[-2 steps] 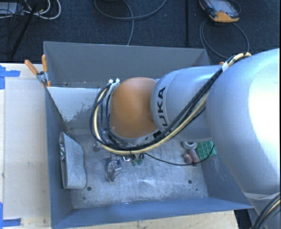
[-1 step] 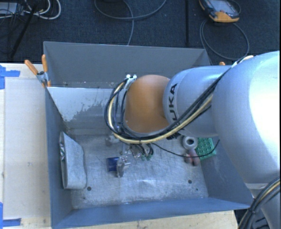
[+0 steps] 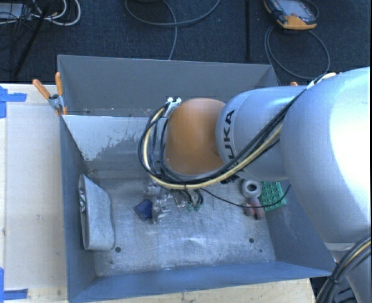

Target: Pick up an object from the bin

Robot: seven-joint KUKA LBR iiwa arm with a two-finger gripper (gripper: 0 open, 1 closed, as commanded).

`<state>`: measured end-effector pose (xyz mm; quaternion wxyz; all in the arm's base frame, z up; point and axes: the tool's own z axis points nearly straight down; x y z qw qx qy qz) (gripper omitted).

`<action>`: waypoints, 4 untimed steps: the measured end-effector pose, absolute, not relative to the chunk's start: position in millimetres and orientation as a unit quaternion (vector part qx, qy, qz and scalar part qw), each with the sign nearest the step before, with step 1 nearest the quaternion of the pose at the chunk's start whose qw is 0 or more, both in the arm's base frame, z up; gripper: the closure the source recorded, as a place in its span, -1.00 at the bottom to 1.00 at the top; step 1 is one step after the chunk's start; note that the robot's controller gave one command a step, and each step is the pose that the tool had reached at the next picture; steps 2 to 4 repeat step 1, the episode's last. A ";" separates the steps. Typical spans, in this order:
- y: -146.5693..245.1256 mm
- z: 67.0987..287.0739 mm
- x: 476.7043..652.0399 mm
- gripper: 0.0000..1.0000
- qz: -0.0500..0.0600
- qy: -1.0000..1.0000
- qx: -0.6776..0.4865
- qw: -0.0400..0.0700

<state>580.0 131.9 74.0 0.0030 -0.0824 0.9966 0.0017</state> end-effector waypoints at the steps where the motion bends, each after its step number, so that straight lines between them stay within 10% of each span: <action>1: 131.8 255.2 565.5 1.00 0.000 0.972 -0.233 0.004; 4: 131.8 255.2 565.5 1.00 0.000 0.972 -0.233 0.004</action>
Offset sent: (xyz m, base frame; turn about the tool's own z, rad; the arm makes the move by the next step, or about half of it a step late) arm -0.0160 -0.0012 0.1779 -0.3058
